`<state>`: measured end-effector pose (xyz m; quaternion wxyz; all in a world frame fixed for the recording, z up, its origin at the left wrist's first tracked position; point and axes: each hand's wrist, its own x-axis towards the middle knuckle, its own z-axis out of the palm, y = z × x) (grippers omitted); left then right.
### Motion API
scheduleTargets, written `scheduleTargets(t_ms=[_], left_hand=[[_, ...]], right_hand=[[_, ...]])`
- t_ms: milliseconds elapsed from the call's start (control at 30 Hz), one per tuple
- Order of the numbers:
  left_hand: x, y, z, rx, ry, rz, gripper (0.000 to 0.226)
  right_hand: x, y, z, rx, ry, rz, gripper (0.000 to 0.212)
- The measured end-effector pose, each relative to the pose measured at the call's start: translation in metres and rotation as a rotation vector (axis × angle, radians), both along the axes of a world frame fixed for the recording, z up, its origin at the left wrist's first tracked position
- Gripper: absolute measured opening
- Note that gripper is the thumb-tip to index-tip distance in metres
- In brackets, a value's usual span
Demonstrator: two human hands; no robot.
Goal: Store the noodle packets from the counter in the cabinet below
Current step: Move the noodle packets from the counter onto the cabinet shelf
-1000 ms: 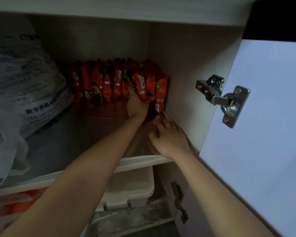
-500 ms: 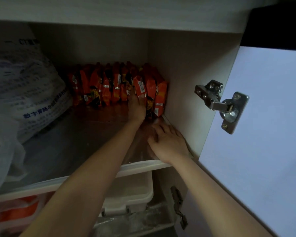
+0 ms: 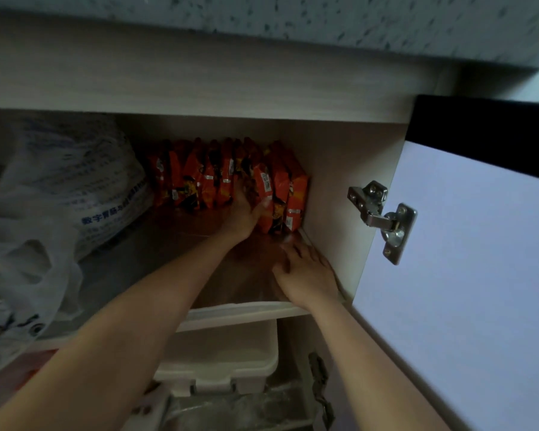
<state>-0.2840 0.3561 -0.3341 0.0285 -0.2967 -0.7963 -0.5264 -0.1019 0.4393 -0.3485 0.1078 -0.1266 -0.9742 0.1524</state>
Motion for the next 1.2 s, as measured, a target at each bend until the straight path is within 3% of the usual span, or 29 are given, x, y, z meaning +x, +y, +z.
scheduleTargets(t_ms=[100, 333, 533, 700, 800, 867, 967, 1033, 1100, 1200], left_hand=[[0.025, -0.043, 0.018, -0.164, 0.096, -0.062, 0.082], [0.142, -0.166, 0.035, -0.429, 0.127, -0.176, 0.078], [0.233, -0.284, 0.06, -0.755, 0.148, -0.22, 0.041], [0.275, -0.349, 0.1, -0.658, 0.066, -0.096, 0.021], [0.291, -0.374, 0.129, -0.633, 0.11, -0.012, 0.05], [0.3, -0.389, 0.154, -0.59, 0.171, 0.051, 0.052], [0.31, -0.414, 0.206, -0.404, 0.312, 0.169, 0.019], [0.315, -0.429, 0.234, -0.282, 0.416, 0.221, 0.014], [0.317, -0.444, 0.263, -0.196, 0.516, 0.293, 0.011], [0.296, -0.447, 0.295, -0.12, 0.567, 0.451, 0.017]], right_hand=[[-0.001, -0.001, 0.001, -0.003, 0.003, 0.004, 0.054], [0.006, -0.008, 0.014, -0.009, -0.029, -0.002, 0.053], [0.011, -0.037, 0.032, -0.035, -0.28, -0.096, 0.065], [0.038, -0.135, 0.088, -0.013, -0.541, 0.414, 0.047], [0.064, -0.196, 0.126, -0.1, -0.519, 0.767, 0.041], [0.078, -0.23, 0.152, -0.108, -0.471, 0.964, 0.04], [0.098, -0.273, 0.203, -0.194, -0.331, 1.194, 0.031], [0.109, -0.292, 0.231, -0.244, -0.235, 1.291, 0.024], [0.11, -0.313, 0.263, -0.269, -0.053, 1.309, 0.018], [0.096, -0.332, 0.304, -0.294, 0.355, 1.162, 0.018]])
